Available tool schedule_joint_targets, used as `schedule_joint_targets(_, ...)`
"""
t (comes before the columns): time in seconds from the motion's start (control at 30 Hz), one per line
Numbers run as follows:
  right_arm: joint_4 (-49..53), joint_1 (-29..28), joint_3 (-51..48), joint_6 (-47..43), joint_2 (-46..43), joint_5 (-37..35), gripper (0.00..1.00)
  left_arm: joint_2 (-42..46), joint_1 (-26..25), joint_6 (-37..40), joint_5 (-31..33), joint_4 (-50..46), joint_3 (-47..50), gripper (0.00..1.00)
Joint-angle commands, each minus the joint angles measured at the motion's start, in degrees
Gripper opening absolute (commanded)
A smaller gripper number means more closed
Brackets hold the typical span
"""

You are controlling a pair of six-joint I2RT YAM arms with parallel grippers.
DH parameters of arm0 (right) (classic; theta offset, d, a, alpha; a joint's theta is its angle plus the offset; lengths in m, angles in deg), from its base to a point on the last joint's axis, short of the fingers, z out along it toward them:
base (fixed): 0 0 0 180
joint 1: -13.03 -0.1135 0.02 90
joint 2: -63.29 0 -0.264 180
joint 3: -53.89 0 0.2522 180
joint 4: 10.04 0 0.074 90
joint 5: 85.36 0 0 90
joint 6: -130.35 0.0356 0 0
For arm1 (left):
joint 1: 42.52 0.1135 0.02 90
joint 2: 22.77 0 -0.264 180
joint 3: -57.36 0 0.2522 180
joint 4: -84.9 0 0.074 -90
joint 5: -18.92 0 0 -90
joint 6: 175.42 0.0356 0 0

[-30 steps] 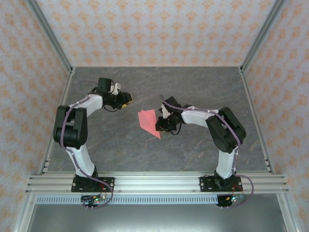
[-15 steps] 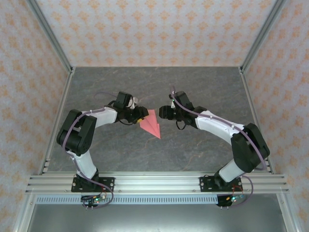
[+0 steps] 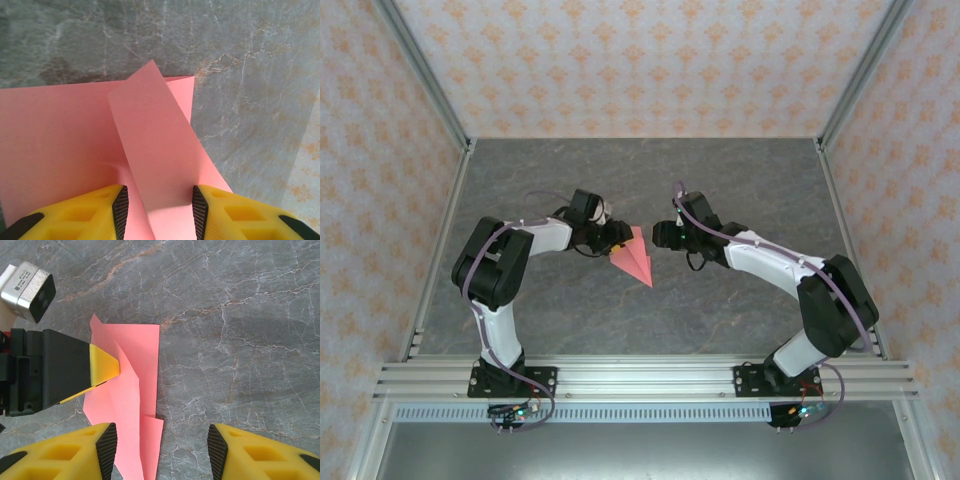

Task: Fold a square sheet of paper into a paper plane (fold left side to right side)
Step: Turn over the paper at the center of the table.

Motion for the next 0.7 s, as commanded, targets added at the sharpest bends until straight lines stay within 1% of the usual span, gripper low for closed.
schedule_joint_targets(0.0, -0.5, 0.1, -0.9, 0.3, -1.1, -1.6, 0.54, -0.3, -0.7, -0.8, -0.1, 1.2, -2.2, 0.41)
schedule_joint_targets(0.1, -0.9, 0.3, -1.3, 0.9, -1.2, -1.5, 0.55, -0.3, -0.9, -0.8, -0.3, 1.6, -2.7, 0.38)
schedule_joint_targets(0.17, -2.5, 1.2, -2.5, 2.3, -1.7, 0.2, 0.56, -0.3, -1.0, -0.9, -0.5, 2.0, -3.1, 0.35)
schedule_joint_targets(0.23, -6.0, 2.9, -4.6, 4.1, -3.0, 3.5, 0.61, -0.3, -1.0, -0.7, -0.9, 2.6, -3.4, 0.29)
schedule_joint_targets(0.3, -9.1, 5.0, -6.5, 5.4, -4.2, 7.8, 0.66, -0.1, -0.9, -0.7, -1.1, 3.0, -3.8, 0.22)
schedule_joint_targets(0.43, -12.1, 9.2, -8.1, 6.2, -5.2, 18.6, 0.82, 1.5, -1.0, -0.2, -1.5, 2.9, -4.9, 0.11)
schedule_joint_targets(0.57, -15.2, 13.4, -9.0, 7.3, -5.3, 29.5, 0.94, 5.4, -0.9, 1.4, -1.5, 0.5, -7.3, 0.04)
schedule_joint_targets(0.63, -19.4, 15.5, -9.7, 9.4, -5.9, 35.4, 0.99, 8.2, -0.6, 3.0, -1.1, -2.2, -9.9, 0.03)
schedule_joint_targets(0.67, -20.5, 16.3, -9.7, 10.1, -6.0, 37.5, 1.0, 9.2, -0.4, 3.6, -0.9, -3.7, -11.1, 0.03)
